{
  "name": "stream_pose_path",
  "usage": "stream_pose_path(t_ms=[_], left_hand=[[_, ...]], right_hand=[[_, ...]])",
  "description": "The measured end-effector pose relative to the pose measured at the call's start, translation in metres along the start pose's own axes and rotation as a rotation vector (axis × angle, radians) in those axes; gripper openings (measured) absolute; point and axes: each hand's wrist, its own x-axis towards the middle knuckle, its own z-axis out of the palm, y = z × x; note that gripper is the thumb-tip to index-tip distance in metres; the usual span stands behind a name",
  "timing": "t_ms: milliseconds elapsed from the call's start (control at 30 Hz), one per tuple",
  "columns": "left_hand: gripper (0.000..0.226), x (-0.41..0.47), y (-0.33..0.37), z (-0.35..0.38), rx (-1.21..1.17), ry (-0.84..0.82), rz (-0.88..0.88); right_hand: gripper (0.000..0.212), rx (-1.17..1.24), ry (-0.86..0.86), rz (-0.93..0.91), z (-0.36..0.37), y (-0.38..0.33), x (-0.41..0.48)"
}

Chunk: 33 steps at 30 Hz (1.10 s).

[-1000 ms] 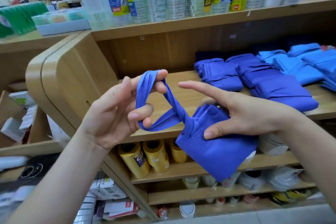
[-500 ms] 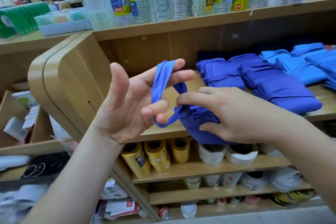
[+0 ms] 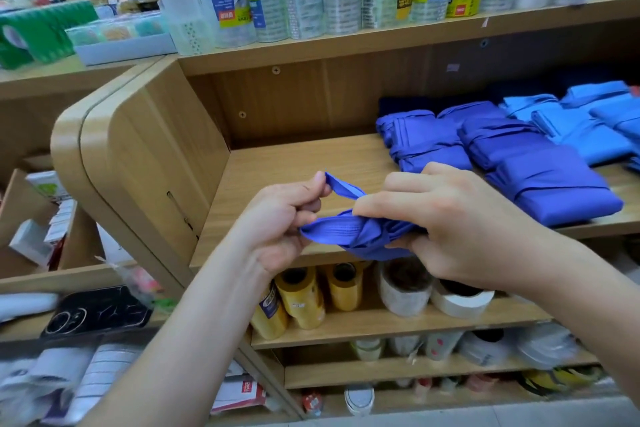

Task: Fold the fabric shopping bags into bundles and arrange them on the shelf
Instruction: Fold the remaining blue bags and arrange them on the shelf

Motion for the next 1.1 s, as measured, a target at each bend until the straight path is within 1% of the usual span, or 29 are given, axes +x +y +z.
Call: stream_pose_path(t_ms=[67, 133, 200, 267, 333, 400, 433, 467, 500, 600, 633, 667, 767, 867, 933, 1000, 1100], left_hand=[[0.017, -0.001, -0.005, 0.003, 0.056, -0.009, -0.014], [0.007, -0.004, -0.007, 0.002, 0.060, -0.033, -0.027], [0.032, -0.005, -0.011, -0.002, 0.081, -0.026, 0.030], [0.046, -0.006, -0.014, -0.005, 0.243, -0.038, 0.203], [0.052, -0.009, -0.012, -0.006, 0.466, -0.070, 0.367], [0.047, -0.011, -0.009, -0.009, 0.656, -0.111, 0.509], [0.038, -0.013, -0.007, -0.012, 0.720, -0.136, 0.575], [0.027, -0.014, -0.005, -0.014, 0.754, -0.166, 0.633], [0.022, -0.015, -0.002, -0.017, 0.787, -0.196, 0.688], [0.030, -0.021, 0.004, -0.017, 0.836, -0.247, 0.882], [0.028, -0.022, 0.006, -0.015, 0.810, -0.272, 0.928], [0.023, -0.024, 0.008, -0.012, 0.751, -0.300, 0.936], [0.010, -0.022, 0.012, -0.004, 0.445, -0.333, 0.796], [0.018, -0.017, 0.014, 0.000, 0.224, -0.380, 0.660], [0.023, -0.014, 0.017, 0.000, 0.198, -0.443, 0.525], [0.030, -0.010, 0.021, -0.004, 0.222, -0.529, 0.377], [0.035, -0.005, 0.023, -0.009, 0.279, -0.673, 0.216]], right_hand=[[0.048, 0.091, 0.015, 0.052, 0.001, 0.004, -0.003], [0.044, 0.239, 0.047, 0.112, 0.002, 0.009, -0.005], [0.048, 0.372, 0.070, 0.172, 0.003, 0.014, -0.006], [0.055, 0.447, 0.083, 0.231, 0.005, 0.017, -0.006], [0.058, 0.513, 0.085, 0.286, 0.006, 0.019, -0.006], [0.059, 0.582, 0.078, 0.341, 0.005, 0.022, -0.006], [0.058, 0.612, 0.080, 0.364, 0.004, 0.024, -0.006], [0.054, 0.643, 0.083, 0.384, 0.004, 0.026, -0.006], [0.051, 0.678, 0.081, 0.401, 0.003, 0.028, -0.006], [0.043, 0.777, 0.062, 0.428, 0.005, 0.033, -0.006], [0.040, 0.827, 0.057, 0.434, 0.007, 0.033, -0.005], [0.036, 0.897, 0.052, 0.444, 0.008, 0.032, -0.005], [0.031, 1.147, 0.023, 0.487, 0.012, 0.027, -0.003], [0.030, 1.386, -0.080, 0.506, 0.017, 0.022, -0.003], [0.035, 1.546, -0.176, 0.515, 0.020, 0.019, -0.005], [0.045, 1.645, -0.259, 0.537, 0.021, 0.017, -0.006], [0.064, 1.788, -0.314, 0.494, 0.022, 0.017, -0.005]])
